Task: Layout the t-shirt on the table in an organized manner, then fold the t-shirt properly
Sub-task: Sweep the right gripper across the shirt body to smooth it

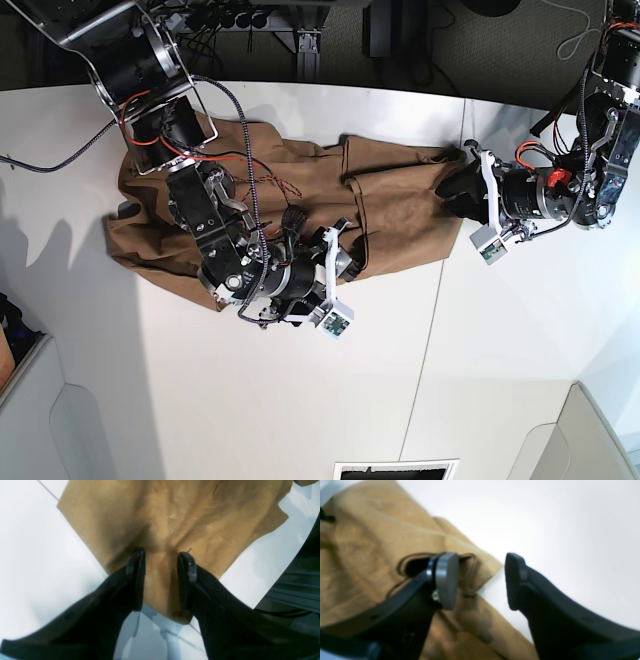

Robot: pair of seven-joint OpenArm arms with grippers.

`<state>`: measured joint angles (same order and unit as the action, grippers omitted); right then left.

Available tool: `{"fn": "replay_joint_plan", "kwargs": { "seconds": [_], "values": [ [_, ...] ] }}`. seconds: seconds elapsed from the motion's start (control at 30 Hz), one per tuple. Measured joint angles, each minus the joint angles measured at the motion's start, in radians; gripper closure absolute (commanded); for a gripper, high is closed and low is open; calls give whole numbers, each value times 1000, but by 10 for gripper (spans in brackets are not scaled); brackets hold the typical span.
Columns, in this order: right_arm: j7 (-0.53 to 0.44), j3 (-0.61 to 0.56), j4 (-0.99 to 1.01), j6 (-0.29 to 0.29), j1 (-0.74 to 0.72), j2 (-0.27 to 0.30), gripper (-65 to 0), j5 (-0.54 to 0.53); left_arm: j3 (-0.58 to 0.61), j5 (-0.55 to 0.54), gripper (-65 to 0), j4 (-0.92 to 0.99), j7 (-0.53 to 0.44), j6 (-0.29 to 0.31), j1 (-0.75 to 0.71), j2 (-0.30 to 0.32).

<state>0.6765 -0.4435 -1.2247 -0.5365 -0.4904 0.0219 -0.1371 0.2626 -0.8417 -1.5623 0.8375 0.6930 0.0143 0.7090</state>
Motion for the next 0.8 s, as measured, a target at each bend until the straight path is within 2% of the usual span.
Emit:
{"fn": "replay_joint_plan", "kwargs": {
  "seconds": [0.23, 0.27, 0.4, 0.5, 0.6, 0.8],
  "values": [
    [16, 0, 0, -6, 6, 0, -293, -67, 0, 0, -241, 0, -15, 0, 0, 0],
    [16, 0, 0, -6, 13, 0, -266, -69, 0, -1, -241, 0, -15, 0, 0, 0],
    [18, -6, 0, -7, 45, 0, -69, -85, 0, 0, -241, 0, -15, 0, 0, 0],
    [18, -10, 0, -8, 57, -3, 0, -108, 0, 1, -241, 0, -15, 0, 0, 0],
    [37, -10, 0, -8, 63, -2, 0, -147, 0, 7, -241, 0, -15, 0, 0, -9],
    [141, -10, -75, -16, 66, 0, 0, -311, 0, 9, -241, 0, -15, 0, 0, -26]
  ]
}}
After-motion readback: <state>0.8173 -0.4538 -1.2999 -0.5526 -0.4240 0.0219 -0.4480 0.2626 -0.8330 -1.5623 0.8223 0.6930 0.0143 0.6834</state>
